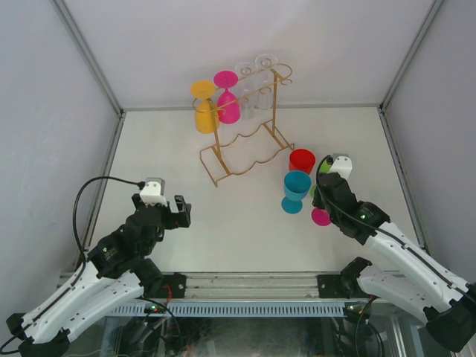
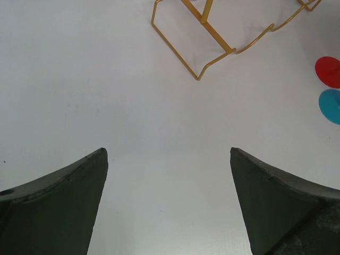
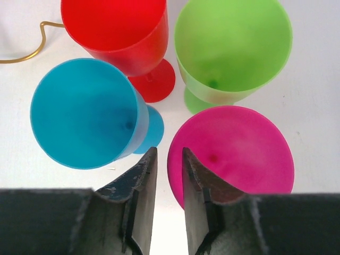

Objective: Take the wine glass off the wine glass rack
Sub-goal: Place the wine glass at the center of the board.

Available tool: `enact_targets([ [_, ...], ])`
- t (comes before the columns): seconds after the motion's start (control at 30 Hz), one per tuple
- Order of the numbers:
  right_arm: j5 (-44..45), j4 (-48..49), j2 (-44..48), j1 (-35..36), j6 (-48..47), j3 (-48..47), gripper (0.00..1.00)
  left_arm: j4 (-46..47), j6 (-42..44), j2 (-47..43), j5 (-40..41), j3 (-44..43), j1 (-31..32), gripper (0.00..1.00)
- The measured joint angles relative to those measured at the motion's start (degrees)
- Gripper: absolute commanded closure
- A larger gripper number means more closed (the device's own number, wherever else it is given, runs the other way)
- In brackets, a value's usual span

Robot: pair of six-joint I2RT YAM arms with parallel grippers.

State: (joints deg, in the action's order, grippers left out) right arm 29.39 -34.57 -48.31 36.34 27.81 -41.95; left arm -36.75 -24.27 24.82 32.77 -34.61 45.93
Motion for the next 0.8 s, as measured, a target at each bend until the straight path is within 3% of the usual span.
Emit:
enact_targets([
  [0.27, -1.5, -0.2, -0.1, -0.4, -1.4, -4.3, 0.7, 0.0, 0.0, 0.0, 0.0, 0.0, 0.0, 0.0],
  [0.47, -3.3, -1.6, 1.6, -0.7, -2.6, -11.0, 0.58, 0.0, 0.1, -0.1, 0.0, 0.0, 0.0, 0.0],
  [0.67, -9.8, -1.4, 8.2, -0.7, -1.0, -12.0, 0.47, 0.2, -0.3, 0.1, -2.3, -0.1, 0.0, 0.0],
  [0.8, -15.5, -1.2, 10.5, -1.0, -0.4, -12.6, 0.42, -0.4, -0.9, 4.7, -6.6, -5.3, 0.0, 0.0],
])
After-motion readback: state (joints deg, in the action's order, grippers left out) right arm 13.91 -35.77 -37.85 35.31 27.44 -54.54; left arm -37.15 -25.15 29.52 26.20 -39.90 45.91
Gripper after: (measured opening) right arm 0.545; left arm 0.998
